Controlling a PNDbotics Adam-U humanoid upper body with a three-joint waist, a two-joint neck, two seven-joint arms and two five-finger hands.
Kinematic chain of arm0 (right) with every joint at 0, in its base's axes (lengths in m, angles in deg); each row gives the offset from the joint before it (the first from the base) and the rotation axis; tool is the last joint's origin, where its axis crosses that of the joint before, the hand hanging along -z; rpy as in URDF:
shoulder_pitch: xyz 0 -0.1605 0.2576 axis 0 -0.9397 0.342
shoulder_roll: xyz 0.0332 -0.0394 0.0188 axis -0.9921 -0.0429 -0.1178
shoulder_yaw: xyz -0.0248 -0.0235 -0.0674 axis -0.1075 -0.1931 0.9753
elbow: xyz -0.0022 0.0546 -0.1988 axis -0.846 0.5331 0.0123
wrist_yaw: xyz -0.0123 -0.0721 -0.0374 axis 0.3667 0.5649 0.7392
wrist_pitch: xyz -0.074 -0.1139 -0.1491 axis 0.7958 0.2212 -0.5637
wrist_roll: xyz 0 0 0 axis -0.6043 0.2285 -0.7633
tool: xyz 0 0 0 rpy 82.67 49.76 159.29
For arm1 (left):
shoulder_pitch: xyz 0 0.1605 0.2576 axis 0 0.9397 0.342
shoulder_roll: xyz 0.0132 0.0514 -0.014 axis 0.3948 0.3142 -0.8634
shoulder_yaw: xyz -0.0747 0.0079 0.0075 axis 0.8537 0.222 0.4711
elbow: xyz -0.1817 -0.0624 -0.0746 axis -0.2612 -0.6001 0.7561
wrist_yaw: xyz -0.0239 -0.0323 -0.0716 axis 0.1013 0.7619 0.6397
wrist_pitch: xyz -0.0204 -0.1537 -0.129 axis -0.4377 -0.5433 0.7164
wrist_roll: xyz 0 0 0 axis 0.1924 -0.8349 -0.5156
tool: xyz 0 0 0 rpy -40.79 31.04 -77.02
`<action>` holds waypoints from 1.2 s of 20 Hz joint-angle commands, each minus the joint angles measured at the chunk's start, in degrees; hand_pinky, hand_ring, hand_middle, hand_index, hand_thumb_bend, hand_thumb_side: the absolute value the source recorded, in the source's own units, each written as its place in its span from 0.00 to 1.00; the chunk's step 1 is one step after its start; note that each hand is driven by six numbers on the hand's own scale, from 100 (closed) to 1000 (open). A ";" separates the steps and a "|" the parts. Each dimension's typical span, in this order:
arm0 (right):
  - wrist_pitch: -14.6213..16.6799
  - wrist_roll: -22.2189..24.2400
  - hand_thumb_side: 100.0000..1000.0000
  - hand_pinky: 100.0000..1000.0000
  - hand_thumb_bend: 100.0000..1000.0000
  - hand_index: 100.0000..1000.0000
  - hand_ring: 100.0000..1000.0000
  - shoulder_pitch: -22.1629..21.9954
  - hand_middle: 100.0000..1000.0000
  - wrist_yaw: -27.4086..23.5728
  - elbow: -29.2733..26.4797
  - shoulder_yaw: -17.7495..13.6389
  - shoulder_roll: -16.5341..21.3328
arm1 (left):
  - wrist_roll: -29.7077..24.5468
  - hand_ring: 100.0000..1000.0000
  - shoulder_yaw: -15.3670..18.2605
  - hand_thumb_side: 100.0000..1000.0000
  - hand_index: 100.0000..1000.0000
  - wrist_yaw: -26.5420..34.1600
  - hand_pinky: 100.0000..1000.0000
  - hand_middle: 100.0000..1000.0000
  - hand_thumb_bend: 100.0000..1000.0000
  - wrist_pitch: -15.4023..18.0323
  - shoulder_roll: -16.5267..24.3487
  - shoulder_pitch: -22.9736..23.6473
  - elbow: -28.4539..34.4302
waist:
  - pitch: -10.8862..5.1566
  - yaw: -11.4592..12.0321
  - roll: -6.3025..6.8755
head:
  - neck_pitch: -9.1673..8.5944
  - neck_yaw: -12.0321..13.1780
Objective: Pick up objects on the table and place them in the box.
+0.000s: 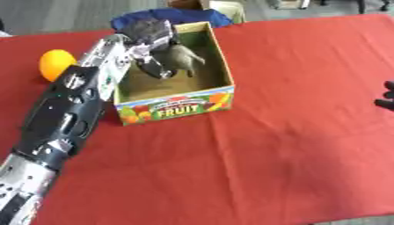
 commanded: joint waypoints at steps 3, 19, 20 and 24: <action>0.18 0.16 0.25 0.71 0.03 0.61 0.87 0.54 0.50 -0.28 -1.02 -0.35 1.06 | -4.42 0.51 -1.00 0.00 0.55 0.33 0.61 0.46 0.38 1.33 0.42 -0.36 0.49 | -1.13 0.09 -0.26 | -0.62 -0.14; 0.17 -0.01 0.26 0.71 0.02 0.61 0.87 -0.29 0.50 0.03 -0.77 -0.87 1.55 | -15.44 0.69 3.41 0.37 0.72 15.60 0.73 0.69 0.92 -2.64 11.07 0.96 17.94 | -2.07 1.75 -0.10 | -0.44 -1.52; 0.18 -0.02 0.25 0.71 0.02 0.61 0.87 -0.35 0.50 0.06 -0.74 -0.90 1.59 | -15.14 0.68 4.22 0.29 0.72 16.53 0.73 0.68 0.84 -3.55 12.15 1.34 18.84 | -2.12 1.92 -0.09 | -0.42 -1.62; 0.19 -0.10 0.26 0.71 0.02 0.61 0.87 -0.53 0.50 0.14 -0.66 -0.99 1.75 | -12.35 0.66 7.26 0.16 0.72 16.17 0.70 0.67 0.84 -7.79 15.35 3.05 18.60 | -2.25 2.48 -0.06 | -0.39 -2.07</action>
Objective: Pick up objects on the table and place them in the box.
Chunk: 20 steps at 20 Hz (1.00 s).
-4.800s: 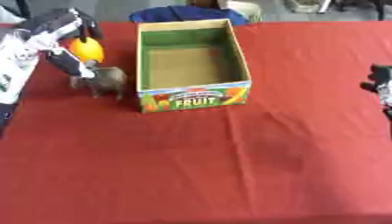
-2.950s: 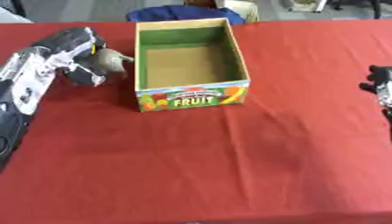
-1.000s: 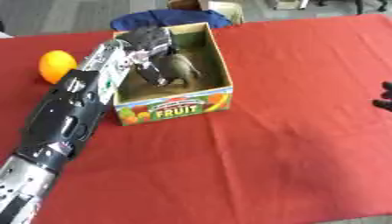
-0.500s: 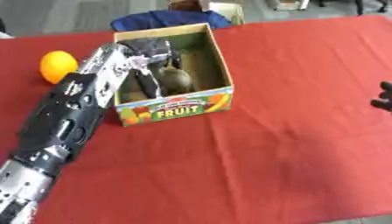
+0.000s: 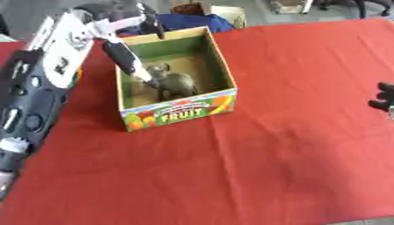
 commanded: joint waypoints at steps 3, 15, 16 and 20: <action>0.21 0.00 0.26 0.71 0.02 0.61 0.87 0.15 0.50 0.09 -0.65 -0.56 1.59 | 5.73 0.65 4.06 0.00 0.71 -2.97 0.69 0.66 0.76 -5.62 3.78 0.44 -3.35 | -1.27 0.27 -0.19 | -0.39 -0.55; 0.25 0.11 0.26 0.71 0.03 0.61 0.87 0.03 0.50 0.10 -0.49 -0.65 1.48 | 15.13 0.64 8.25 0.00 0.70 -8.24 0.68 0.65 0.65 -11.52 4.52 1.10 -17.87 | -1.16 0.16 -0.29 | -0.35 -1.06; 0.24 0.11 0.26 0.71 0.03 0.61 0.87 0.03 0.50 0.10 -0.48 -0.65 1.47 | 15.39 0.64 8.41 0.00 0.70 -8.59 0.68 0.65 0.65 -11.75 4.63 1.17 -18.36 | -1.16 0.15 -0.26 | -0.36 -1.10; 0.22 0.21 0.25 0.71 0.03 0.61 0.87 0.10 0.50 0.08 -0.47 -0.63 1.44 | 15.91 0.64 8.91 0.00 0.71 -9.63 0.68 0.64 0.65 -12.45 4.73 1.42 -20.54 | -1.12 0.08 -0.12 | -0.52 -1.10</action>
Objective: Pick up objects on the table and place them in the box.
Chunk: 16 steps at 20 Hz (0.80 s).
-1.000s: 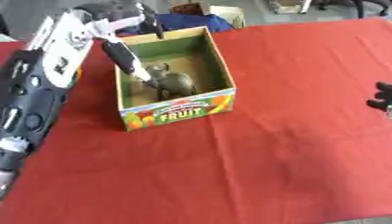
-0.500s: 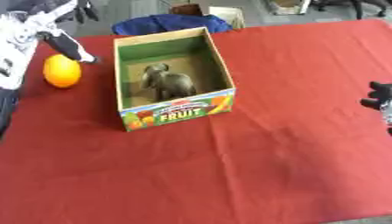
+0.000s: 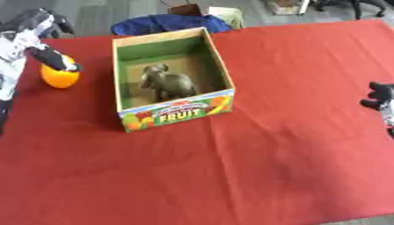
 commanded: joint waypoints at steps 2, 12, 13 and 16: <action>0.17 0.28 0.26 0.71 0.03 0.61 0.87 0.50 0.50 0.09 -0.48 -0.45 1.37 | 0.92 0.64 1.01 0.00 0.70 -1.30 0.68 0.64 0.65 -0.77 2.13 -0.62 -1.48 | -1.05 -0.14 0.01 | -0.54 -0.14; 0.19 0.37 0.25 0.71 0.03 0.61 0.87 0.65 0.50 0.06 -0.44 -0.48 1.30 | 2.76 0.58 1.46 0.00 0.68 -5.04 0.65 0.59 0.59 -2.66 1.69 0.40 -4.93 | -0.89 -0.18 -0.05 | -0.64 -0.34; 0.20 0.39 0.25 0.71 0.03 0.61 0.87 0.65 0.50 0.07 -0.43 -0.47 1.29 | 2.99 0.57 1.43 0.00 0.67 -5.47 0.64 0.58 0.59 -2.79 1.61 0.54 -5.18 | -0.89 -0.17 -0.06 | -0.67 -0.32; 0.22 0.41 0.25 0.71 0.03 0.61 0.87 0.67 0.50 0.05 -0.42 -0.49 1.27 | 3.87 0.53 1.36 0.00 0.63 -6.73 0.61 0.53 0.54 -3.04 1.37 0.89 -5.76 | -0.88 -0.18 -0.13 | -0.75 -0.26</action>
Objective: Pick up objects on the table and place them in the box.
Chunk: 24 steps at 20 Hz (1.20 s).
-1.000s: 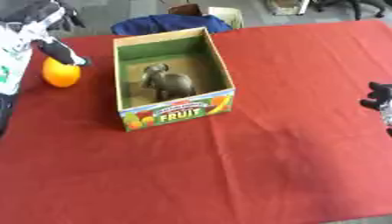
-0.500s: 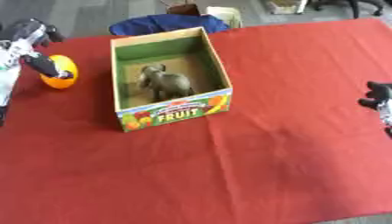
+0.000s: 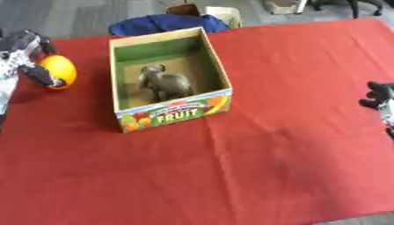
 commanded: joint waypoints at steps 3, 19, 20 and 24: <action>0.18 0.19 0.25 0.71 0.03 0.61 0.87 0.67 0.50 0.05 -0.41 -0.40 1.26 | 2.42 0.44 0.48 0.00 0.54 -2.32 0.55 0.44 0.41 -0.36 1.24 -0.33 -0.18 | -0.89 0.08 -0.21 | -0.80 0.27; 0.24 0.18 0.25 0.71 0.03 0.61 0.87 0.39 0.50 0.13 -0.32 -0.58 1.41 | 10.98 0.24 -1.45 0.00 0.30 4.70 0.44 0.21 0.21 2.20 2.95 -0.89 18.32 | -1.36 0.48 -0.25 | -0.93 1.04; 0.23 0.21 0.25 0.71 0.03 0.61 0.87 0.39 0.50 0.11 -0.31 -0.54 1.42 | 10.59 0.24 -2.10 0.00 0.30 6.14 0.44 0.21 0.21 2.59 2.62 -1.28 19.72 | -1.40 0.46 -0.23 | -0.97 1.22; 0.20 0.49 0.26 0.71 0.02 0.61 0.87 0.49 0.50 0.01 -0.28 -0.32 1.38 | 8.96 0.25 -4.80 0.00 0.31 9.11 0.45 0.22 0.22 3.98 -0.27 -3.88 21.51 | -1.48 0.24 -0.29 | -1.17 2.70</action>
